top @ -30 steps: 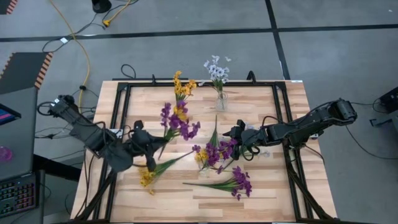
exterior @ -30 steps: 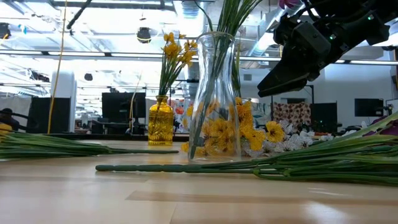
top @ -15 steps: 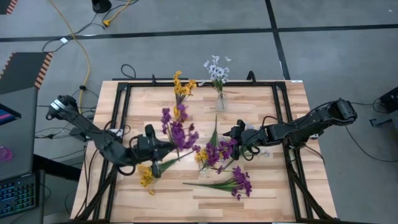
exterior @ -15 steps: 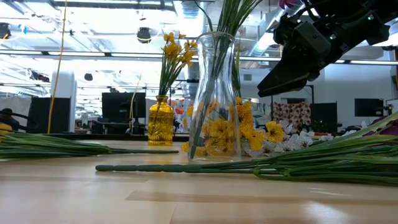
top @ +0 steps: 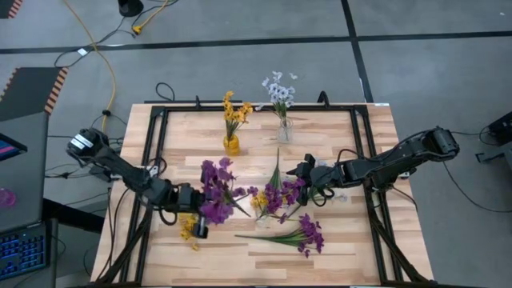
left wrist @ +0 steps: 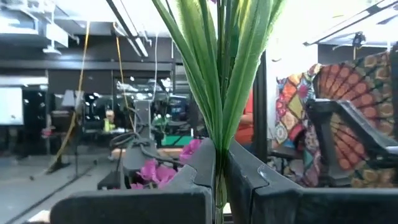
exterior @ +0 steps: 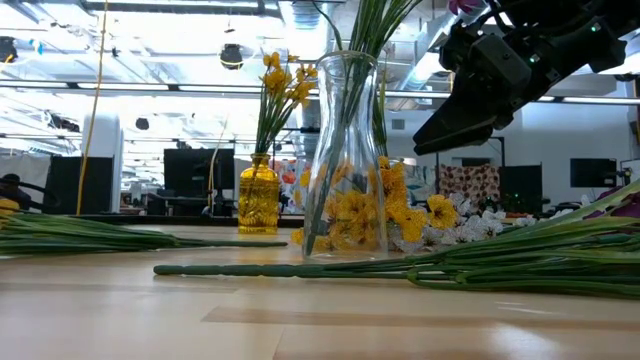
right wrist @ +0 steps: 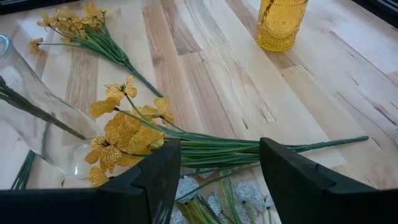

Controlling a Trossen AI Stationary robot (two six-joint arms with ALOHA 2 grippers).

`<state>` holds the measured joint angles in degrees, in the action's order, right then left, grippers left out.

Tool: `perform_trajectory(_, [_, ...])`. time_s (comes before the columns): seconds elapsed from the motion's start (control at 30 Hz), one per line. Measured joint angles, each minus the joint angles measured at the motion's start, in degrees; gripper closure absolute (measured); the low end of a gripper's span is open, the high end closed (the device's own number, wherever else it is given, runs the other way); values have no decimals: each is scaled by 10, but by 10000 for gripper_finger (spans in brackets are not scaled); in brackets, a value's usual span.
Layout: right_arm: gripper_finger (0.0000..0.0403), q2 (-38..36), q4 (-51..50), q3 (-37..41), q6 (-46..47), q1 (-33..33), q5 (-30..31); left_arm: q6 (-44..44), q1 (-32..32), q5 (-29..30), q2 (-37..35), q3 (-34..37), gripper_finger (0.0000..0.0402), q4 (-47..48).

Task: Sort flowers into vase by color
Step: Put the left violet flowers into the bottom transparent vase

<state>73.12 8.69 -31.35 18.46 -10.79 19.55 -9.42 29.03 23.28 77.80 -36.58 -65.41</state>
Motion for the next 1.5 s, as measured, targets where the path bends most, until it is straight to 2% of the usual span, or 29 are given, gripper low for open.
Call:
perform_trajectory(0.27, [159,0,0,0,1,0,0,-19,-22,-15,85,0,401,-98])
perform_trajectory(0.53, [159,0,0,0,1,0,0,-18,-35,-20,132,0,398,-122])
perform_trajectory(0.83, [159,0,0,0,-1,0,0,-5,-36,-18,134,0,376,-57])
perform_trajectory(1.1, [159,0,0,0,0,0,0,-5,-36,-17,134,0,373,-2])
perform_trajectory(1.33, [159,0,0,0,0,0,0,20,-36,22,134,0,370,7])
perform_trajectory(1.5, [159,0,0,0,0,0,0,45,-36,38,134,0,337,19])
